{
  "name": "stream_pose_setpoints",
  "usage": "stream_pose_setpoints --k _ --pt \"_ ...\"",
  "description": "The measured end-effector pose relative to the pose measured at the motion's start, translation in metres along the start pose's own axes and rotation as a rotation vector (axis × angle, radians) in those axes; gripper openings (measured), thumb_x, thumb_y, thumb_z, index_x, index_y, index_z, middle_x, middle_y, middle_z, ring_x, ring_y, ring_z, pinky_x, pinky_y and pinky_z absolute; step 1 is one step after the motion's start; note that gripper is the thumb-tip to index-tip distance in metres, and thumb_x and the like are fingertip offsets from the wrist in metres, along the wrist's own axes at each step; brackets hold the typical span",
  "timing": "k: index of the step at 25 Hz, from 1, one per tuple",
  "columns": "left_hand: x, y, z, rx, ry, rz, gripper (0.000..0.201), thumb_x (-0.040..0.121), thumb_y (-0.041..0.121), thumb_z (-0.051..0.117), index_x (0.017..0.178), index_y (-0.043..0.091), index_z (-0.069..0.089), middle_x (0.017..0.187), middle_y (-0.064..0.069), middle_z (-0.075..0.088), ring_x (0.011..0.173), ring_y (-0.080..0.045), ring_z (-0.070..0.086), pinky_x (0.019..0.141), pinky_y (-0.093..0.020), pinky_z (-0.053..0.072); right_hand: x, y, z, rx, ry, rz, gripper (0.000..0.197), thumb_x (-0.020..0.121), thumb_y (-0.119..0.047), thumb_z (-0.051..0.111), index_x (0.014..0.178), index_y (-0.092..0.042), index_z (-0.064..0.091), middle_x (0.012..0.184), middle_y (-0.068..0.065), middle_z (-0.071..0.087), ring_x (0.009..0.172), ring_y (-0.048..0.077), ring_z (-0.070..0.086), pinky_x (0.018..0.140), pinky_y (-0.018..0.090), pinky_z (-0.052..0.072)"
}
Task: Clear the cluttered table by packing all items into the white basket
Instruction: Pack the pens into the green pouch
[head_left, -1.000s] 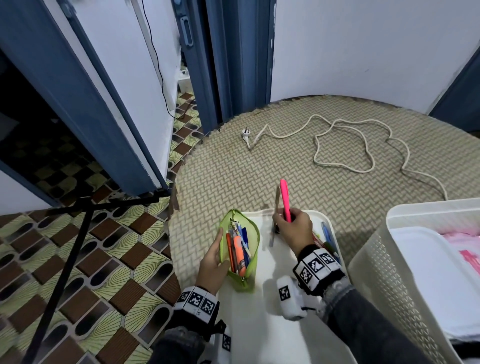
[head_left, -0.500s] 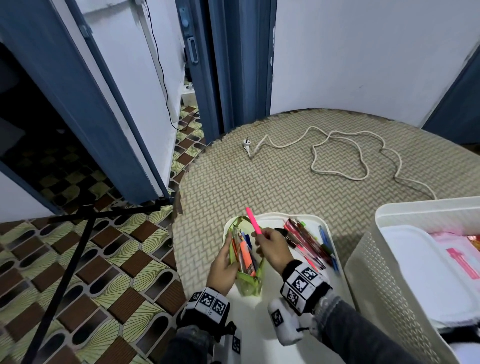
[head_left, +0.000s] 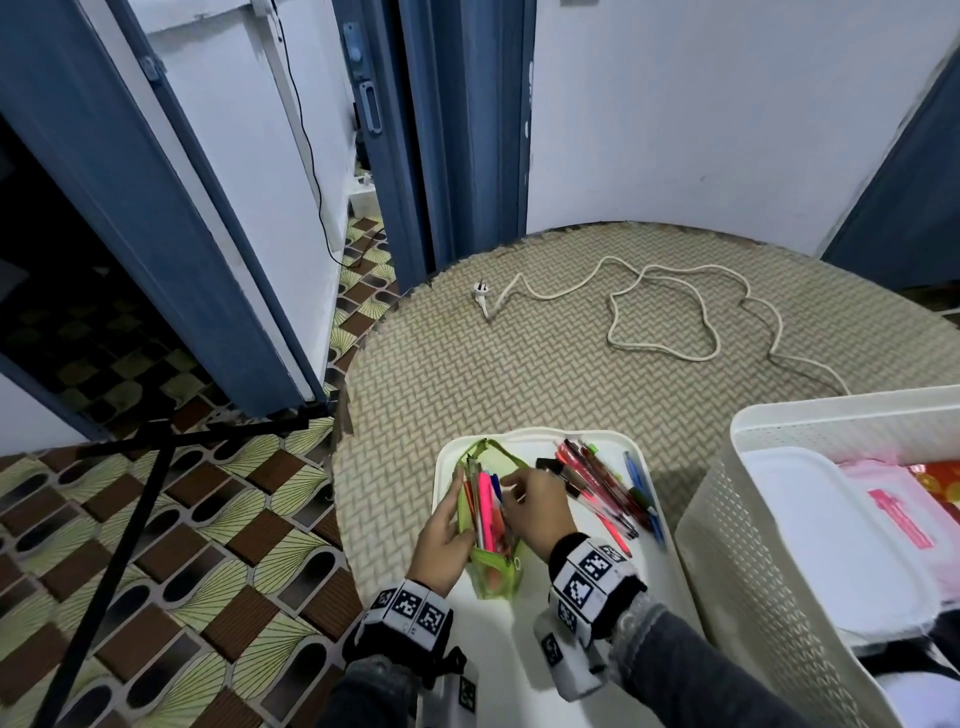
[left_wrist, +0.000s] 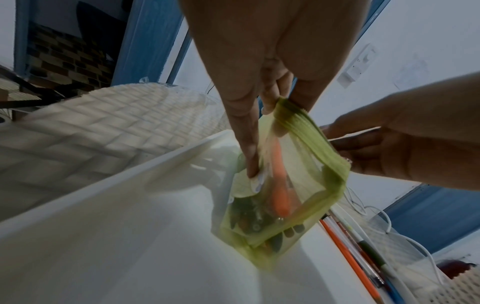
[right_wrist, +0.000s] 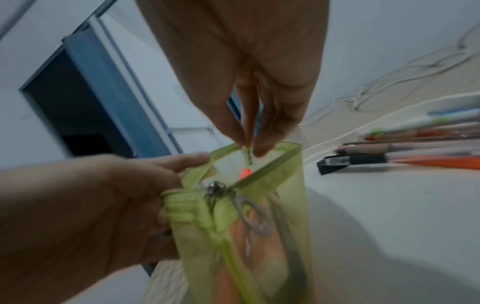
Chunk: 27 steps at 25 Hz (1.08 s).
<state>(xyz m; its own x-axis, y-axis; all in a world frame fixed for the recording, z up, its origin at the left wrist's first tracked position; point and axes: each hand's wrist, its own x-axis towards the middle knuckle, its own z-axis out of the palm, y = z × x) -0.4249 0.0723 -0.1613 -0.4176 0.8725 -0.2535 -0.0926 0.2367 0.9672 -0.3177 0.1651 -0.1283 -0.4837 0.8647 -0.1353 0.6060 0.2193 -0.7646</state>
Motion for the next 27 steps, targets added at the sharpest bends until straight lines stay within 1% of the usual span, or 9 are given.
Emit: stream_pose_setpoints --k 3,6,10,12,15,17,20,23,27 --pt "0.005 0.001 0.003 -0.005 -0.021 -0.028 0.079 0.088 -0.022 0.039 0.141 0.035 0.027 0.132 0.004 0.052 0.119 -0.011 0.055 0.101 -0.042 0.047 0.016 0.022 -0.02 0.083 0.24 0.001 0.017 0.085 0.002 0.054 0.092 -0.004 0.069 0.09 0.01 0.07 0.077 0.019 0.06 0.073 0.025 0.045" --pt "0.009 0.003 0.008 -0.011 -0.042 -0.044 0.08 0.086 -0.025 0.036 0.142 0.031 0.026 0.12 0.013 0.056 0.106 0.002 0.058 0.096 -0.036 0.05 0.026 0.06 -0.036 0.01 0.197 0.152 0.017 0.084 0.0 0.056 0.092 -0.008 0.068 0.094 0.009 0.069 0.089 0.026 0.063 0.081 0.032 0.049" --pt "0.016 0.003 0.01 -0.014 -0.034 -0.056 0.081 0.086 -0.025 0.036 0.137 0.037 0.03 0.129 0.008 0.054 0.118 -0.011 0.054 0.102 -0.046 0.045 0.028 0.092 -0.034 -0.159 0.074 0.129 0.026 0.078 0.003 0.055 0.097 -0.006 0.07 0.115 0.015 0.066 0.105 0.031 0.06 0.093 0.035 0.047" --pt "0.019 -0.001 0.007 -0.013 -0.018 -0.047 0.081 0.086 -0.025 0.036 0.139 0.036 0.031 0.14 0.0 0.047 0.126 -0.019 0.05 0.103 -0.048 0.043 0.024 0.094 -0.03 -0.231 0.082 0.106 0.026 0.081 0.003 0.052 0.1 -0.005 0.067 0.114 0.017 0.064 0.106 0.033 0.059 0.092 0.036 0.047" --pt "0.022 -0.006 0.002 0.005 -0.003 -0.046 0.08 0.085 -0.025 0.036 0.147 0.025 0.028 0.144 -0.003 0.043 0.114 -0.02 0.058 0.092 -0.046 0.047 0.02 0.097 -0.025 -0.315 0.097 0.117 0.026 0.087 -0.002 0.05 0.111 -0.003 0.06 0.119 0.018 0.059 0.108 0.032 0.056 0.094 0.033 0.042" --pt "0.023 -0.008 -0.001 0.026 0.008 -0.028 0.08 0.084 -0.025 0.037 0.147 0.023 0.027 0.146 -0.001 0.039 0.109 -0.016 0.059 0.095 -0.046 0.045 0.022 0.097 -0.025 -0.275 0.131 0.167 0.03 0.089 -0.003 0.05 0.118 0.002 0.053 0.127 0.02 0.046 0.109 0.034 0.053 0.095 0.034 0.04" --pt "0.023 -0.009 -0.001 0.066 0.02 -0.015 0.08 0.084 -0.023 0.039 0.147 0.024 0.026 0.149 0.0 0.035 0.117 -0.01 0.055 0.104 -0.047 0.043 0.031 0.093 -0.031 -0.317 0.15 0.251 0.034 0.093 -0.005 0.046 0.126 0.0 0.045 0.125 0.02 0.043 0.108 0.035 0.052 0.093 0.039 0.04" --pt "0.023 -0.006 0.001 0.089 0.033 -0.017 0.076 0.084 -0.021 0.04 0.148 0.018 0.027 0.145 0.003 0.037 0.122 -0.008 0.05 0.107 -0.044 0.04 0.037 0.104 -0.028 -0.305 0.11 0.25 0.038 0.095 -0.01 0.042 0.133 -0.008 0.044 0.119 0.017 0.054 0.112 0.033 0.054 0.094 0.04 0.044" --pt "0.024 -0.009 -0.001 0.104 0.037 -0.024 0.077 0.085 -0.018 0.042 0.147 0.026 0.029 0.148 0.001 0.038 0.132 -0.015 0.043 0.109 -0.045 0.039 0.04 0.093 -0.029 -0.081 0.203 0.199 0.026 0.093 -0.017 0.053 0.114 -0.003 0.058 0.106 0.015 0.062 0.099 0.03 0.059 0.086 0.038 0.048"
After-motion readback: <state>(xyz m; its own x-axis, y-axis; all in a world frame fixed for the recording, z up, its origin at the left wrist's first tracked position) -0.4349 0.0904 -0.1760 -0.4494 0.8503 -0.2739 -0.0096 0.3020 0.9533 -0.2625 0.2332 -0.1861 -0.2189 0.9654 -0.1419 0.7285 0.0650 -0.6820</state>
